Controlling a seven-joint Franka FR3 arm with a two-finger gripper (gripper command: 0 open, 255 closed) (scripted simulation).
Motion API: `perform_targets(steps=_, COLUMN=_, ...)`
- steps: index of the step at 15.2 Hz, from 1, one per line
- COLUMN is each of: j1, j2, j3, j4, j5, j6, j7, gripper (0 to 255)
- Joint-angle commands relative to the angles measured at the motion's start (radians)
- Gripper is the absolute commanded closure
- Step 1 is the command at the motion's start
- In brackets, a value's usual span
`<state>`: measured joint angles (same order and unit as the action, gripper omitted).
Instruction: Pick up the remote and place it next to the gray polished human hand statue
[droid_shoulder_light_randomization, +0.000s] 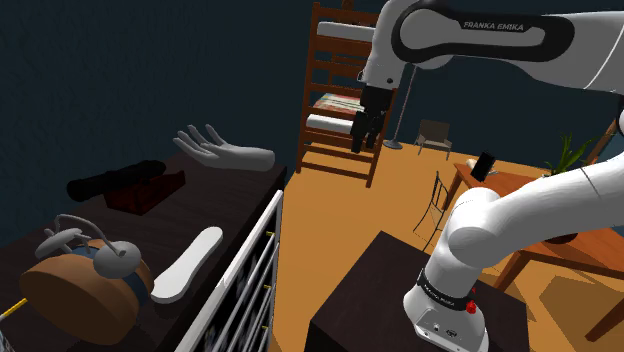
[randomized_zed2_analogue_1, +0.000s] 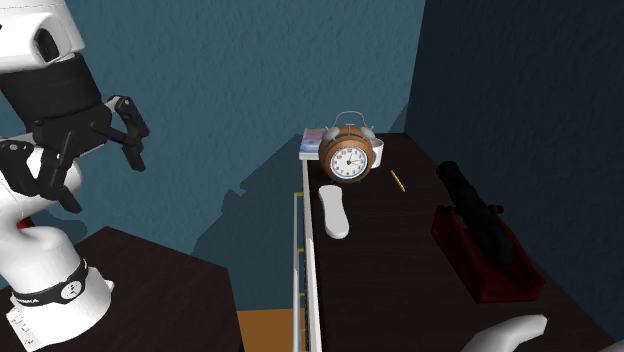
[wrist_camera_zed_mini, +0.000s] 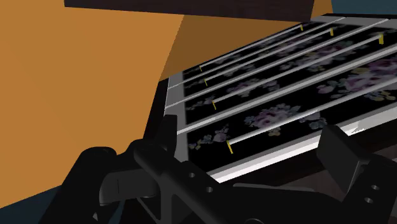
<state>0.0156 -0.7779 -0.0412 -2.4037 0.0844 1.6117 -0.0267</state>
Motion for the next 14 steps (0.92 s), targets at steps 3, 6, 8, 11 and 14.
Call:
perform_targets(steps=3, j1=0.001, j2=-0.011, j3=0.056, j4=-0.032, j5=0.036, j6=0.029, j7=0.092, gripper=0)
perform_targets(steps=6, j1=0.005, j2=-0.009, j3=0.142, j4=-0.066, j5=0.091, j6=0.077, j7=0.23, gripper=0)
perform_targets(steps=8, j1=0.007, j2=0.004, j3=0.201, j4=-0.078, j5=0.127, j6=0.113, j7=0.321, gripper=0)
perform_targets(steps=11, j1=0.008, j2=0.043, j3=0.291, j4=-0.082, j5=0.176, j6=0.171, j7=0.458, gripper=0)
perform_targets(steps=14, j1=0.002, j2=0.102, j3=0.381, j4=-0.069, j5=0.215, j6=0.233, j7=0.595, gripper=0)
